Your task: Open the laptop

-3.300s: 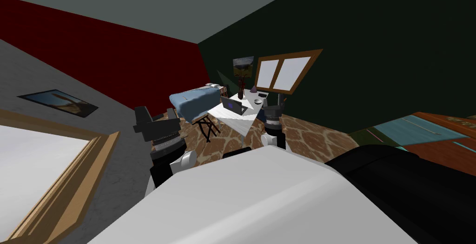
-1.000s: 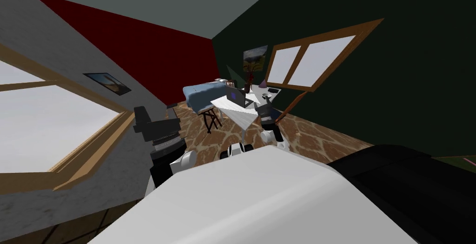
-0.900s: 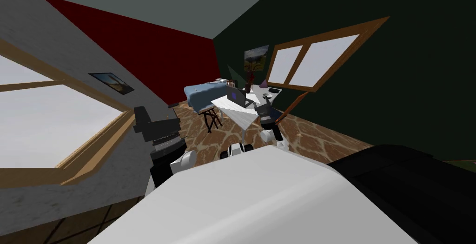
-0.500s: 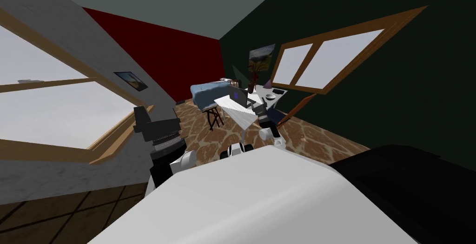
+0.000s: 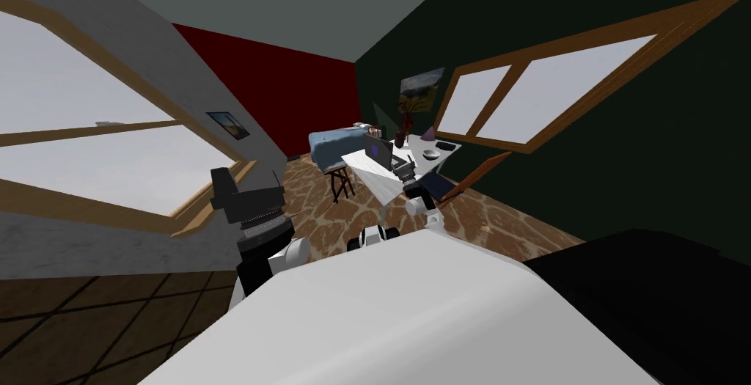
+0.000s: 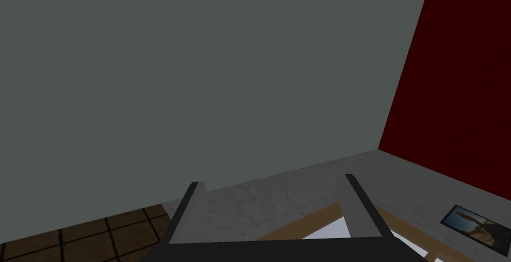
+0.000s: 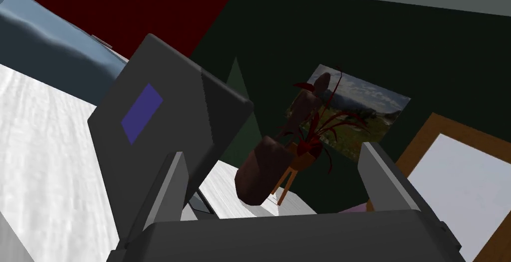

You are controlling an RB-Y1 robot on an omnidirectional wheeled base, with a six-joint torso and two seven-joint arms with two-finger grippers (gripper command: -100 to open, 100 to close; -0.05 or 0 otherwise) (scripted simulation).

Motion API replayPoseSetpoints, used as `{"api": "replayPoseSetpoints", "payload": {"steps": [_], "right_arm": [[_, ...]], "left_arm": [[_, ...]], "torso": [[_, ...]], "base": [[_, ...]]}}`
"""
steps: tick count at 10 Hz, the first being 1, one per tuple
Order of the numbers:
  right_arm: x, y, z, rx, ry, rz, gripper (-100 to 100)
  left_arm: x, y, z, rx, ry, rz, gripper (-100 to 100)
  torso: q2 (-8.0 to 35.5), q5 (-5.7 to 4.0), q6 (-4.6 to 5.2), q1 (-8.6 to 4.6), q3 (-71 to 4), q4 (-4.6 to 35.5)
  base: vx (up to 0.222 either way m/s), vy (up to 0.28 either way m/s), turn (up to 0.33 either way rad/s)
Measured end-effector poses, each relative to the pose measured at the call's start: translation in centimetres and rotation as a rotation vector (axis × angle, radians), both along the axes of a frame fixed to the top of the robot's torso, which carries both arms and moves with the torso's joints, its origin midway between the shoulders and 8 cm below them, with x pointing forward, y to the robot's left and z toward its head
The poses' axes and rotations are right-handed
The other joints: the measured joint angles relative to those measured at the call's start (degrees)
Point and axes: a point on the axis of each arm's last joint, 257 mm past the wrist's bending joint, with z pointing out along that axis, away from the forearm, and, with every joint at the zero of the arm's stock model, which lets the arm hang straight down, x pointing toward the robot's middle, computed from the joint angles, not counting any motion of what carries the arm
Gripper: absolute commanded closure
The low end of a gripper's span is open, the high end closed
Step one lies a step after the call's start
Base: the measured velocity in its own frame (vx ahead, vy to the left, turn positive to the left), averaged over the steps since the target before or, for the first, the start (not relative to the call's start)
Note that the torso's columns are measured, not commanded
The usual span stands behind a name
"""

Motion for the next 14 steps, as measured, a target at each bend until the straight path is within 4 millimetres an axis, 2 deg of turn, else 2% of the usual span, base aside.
{"api": "replayPoseSetpoints", "payload": {"steps": [5, 7, 14], "right_arm": [[2.8, -0.1, -3.1, 0.176, 0.099, 0.081, -100], [3.8, 0.0, -3.5, 0.249, 0.131, 0.111, -100], [8.0, 0.4, -7.3, 0.537, 0.261, 0.196, -100]], "left_arm": [[0.0, 0.0, 0.0, 0.0, 0.0, 0.0, 0], [0.0, 0.0, 0.0, 0.0, 0.0, 0.0, 0], [0.0, 0.0, 0.0, 0.0, 0.0, 0.0, 0]], "torso": [[0.0, 0.0, 0.0, 0.01, 0.0, 0.0], [-0.1, 0.03, 0.01, 0.1, 0.0, 0.0], [-0.1, 0.01, 0.01, 0.01, 0.0, 0.0]], "base": [[-0.017, -0.083, 0.138], [-0.006, -0.113, 0.172], [-0.008, -0.103, 0.119]]}}
